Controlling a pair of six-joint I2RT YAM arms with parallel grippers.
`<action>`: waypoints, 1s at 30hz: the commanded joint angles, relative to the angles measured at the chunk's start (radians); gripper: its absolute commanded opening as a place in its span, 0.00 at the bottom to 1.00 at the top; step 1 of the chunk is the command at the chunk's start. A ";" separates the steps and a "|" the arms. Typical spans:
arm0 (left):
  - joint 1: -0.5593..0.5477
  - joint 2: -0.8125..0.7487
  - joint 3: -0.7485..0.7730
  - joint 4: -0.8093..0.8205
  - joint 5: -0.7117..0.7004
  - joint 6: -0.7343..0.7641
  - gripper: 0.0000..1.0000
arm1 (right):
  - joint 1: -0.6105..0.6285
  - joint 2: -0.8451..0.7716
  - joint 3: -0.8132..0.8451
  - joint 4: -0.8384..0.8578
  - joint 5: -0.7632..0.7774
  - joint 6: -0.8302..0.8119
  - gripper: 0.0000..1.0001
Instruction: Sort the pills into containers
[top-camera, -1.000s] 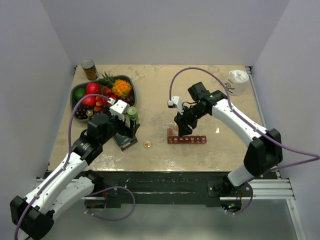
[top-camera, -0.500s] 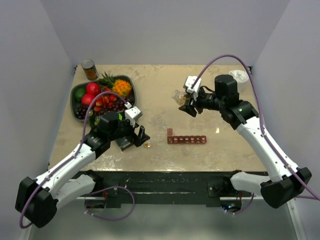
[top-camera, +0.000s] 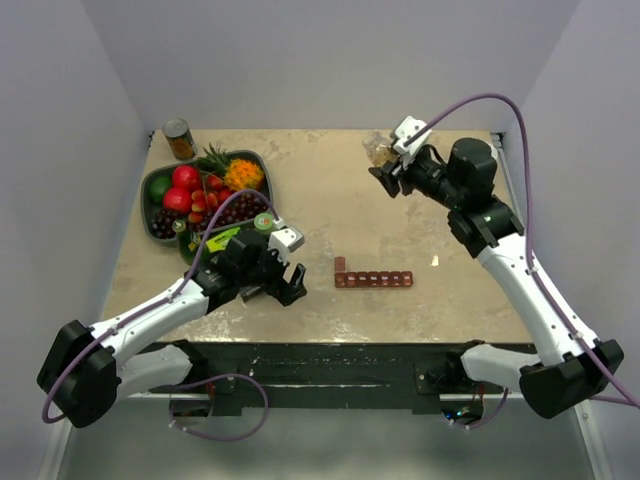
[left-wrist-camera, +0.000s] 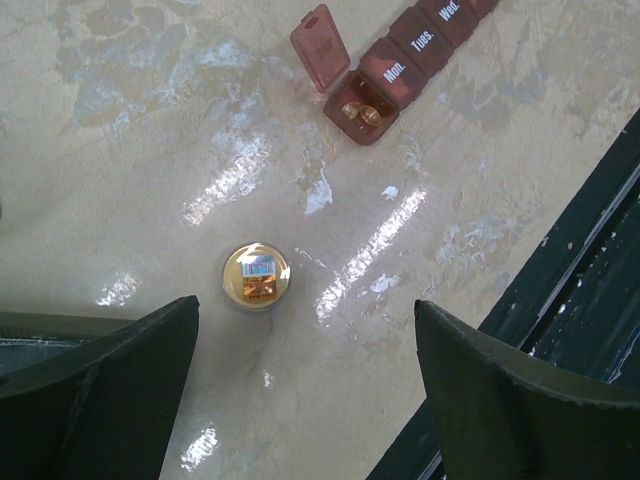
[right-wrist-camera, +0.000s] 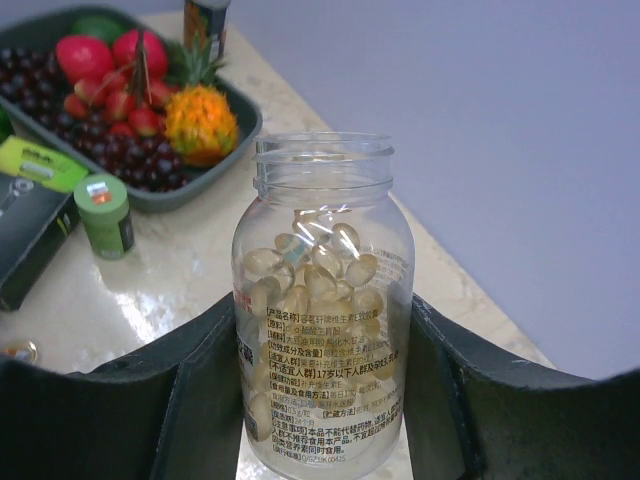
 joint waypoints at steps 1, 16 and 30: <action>-0.021 -0.007 0.028 0.047 -0.049 -0.083 0.92 | -0.011 -0.130 -0.040 0.160 0.047 0.141 0.00; -0.147 0.122 0.101 -0.107 -0.239 -0.214 0.88 | -0.130 -0.618 -0.663 0.137 -0.250 0.095 0.00; -0.187 0.223 0.147 -0.090 -0.267 -0.228 0.87 | -0.238 -0.726 -0.764 0.211 -0.431 0.049 0.01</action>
